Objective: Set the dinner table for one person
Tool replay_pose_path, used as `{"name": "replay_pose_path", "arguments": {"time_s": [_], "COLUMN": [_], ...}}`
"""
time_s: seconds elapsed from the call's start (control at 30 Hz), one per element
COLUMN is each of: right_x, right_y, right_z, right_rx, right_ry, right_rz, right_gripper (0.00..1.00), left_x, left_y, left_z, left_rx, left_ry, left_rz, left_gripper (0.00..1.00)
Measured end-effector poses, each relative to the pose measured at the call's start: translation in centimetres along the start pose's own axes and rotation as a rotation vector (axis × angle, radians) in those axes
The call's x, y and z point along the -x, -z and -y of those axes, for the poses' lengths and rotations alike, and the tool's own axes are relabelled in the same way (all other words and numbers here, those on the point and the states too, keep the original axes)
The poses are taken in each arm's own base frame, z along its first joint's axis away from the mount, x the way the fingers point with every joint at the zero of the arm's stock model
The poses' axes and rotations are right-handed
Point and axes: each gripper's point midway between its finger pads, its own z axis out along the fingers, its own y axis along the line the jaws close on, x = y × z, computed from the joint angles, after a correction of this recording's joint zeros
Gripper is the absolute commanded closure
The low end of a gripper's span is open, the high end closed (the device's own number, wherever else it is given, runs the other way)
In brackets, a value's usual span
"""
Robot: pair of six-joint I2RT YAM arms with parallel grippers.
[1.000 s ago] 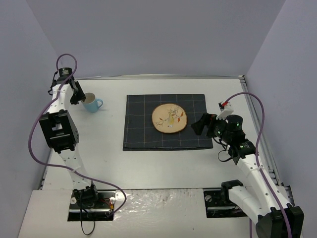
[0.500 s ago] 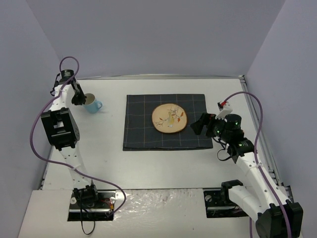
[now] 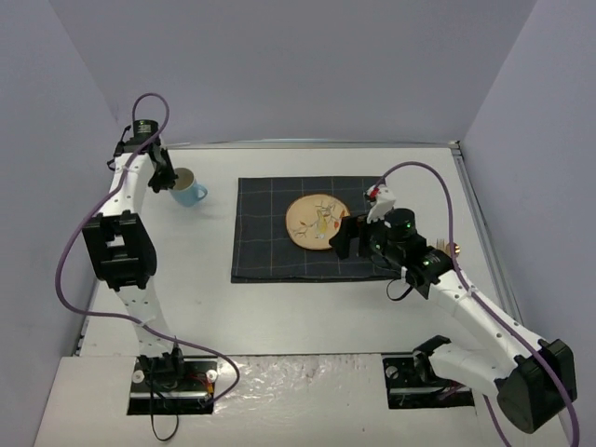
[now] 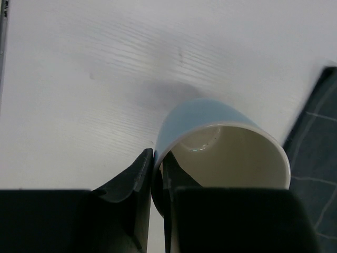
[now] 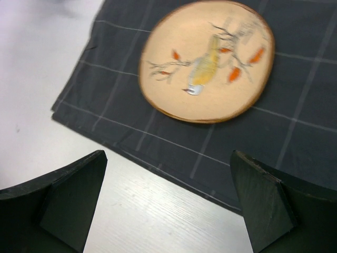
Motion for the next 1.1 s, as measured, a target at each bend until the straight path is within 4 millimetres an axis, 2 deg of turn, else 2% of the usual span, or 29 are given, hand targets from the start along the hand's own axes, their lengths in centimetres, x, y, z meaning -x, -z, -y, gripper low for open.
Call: {"name": "replay_pose_path", "arguments": {"time_s": [0.13,0.23,0.37,0.53,0.7,0.93,1.1], "right_x": [1.9,3.7,4.3,5.4,6.2,5.7,5.9], "right_y": [-1.2,-2.4,-3.5,-6.0,-8.9,-10.7,-11.5], "right_z": [-4.2,-6.8,-9.2,-10.7,-11.3,-11.9,-12.5], "right_rx": [0.082,0.125,0.174,0.195,0.19,0.197,0.206], "right_ry": [0.146,0.234,0.325,0.418,0.464,0.49,0.495], "right_rz": [0.01,0.053,0.098,0.137,0.145,0.135,0.143], "right_gripper": [0.07,0.11,0.15,0.17,0.25,0.33,0.44], "left_x": [-0.8,-2.4,-5.0,-7.6,-8.7,-9.7,-9.8], "left_y": [4.9,8.0,9.7,10.5,10.9,11.4,11.5], "left_z": [6.4,10.9,14.7,16.6,17.3,18.3,18.5], "left_rx": [-0.083,-0.16,-0.223,-0.242,-0.234,-0.247,-0.249], "left_ry": [-0.117,-0.205,-0.289,-0.355,-0.392,-0.417,-0.412], "left_rz": [0.053,0.072,0.05,0.003,-0.009,-0.016,-0.017], "left_gripper": [1.0,1.0,1.0,1.0,1.0,1.0,1.0]}}
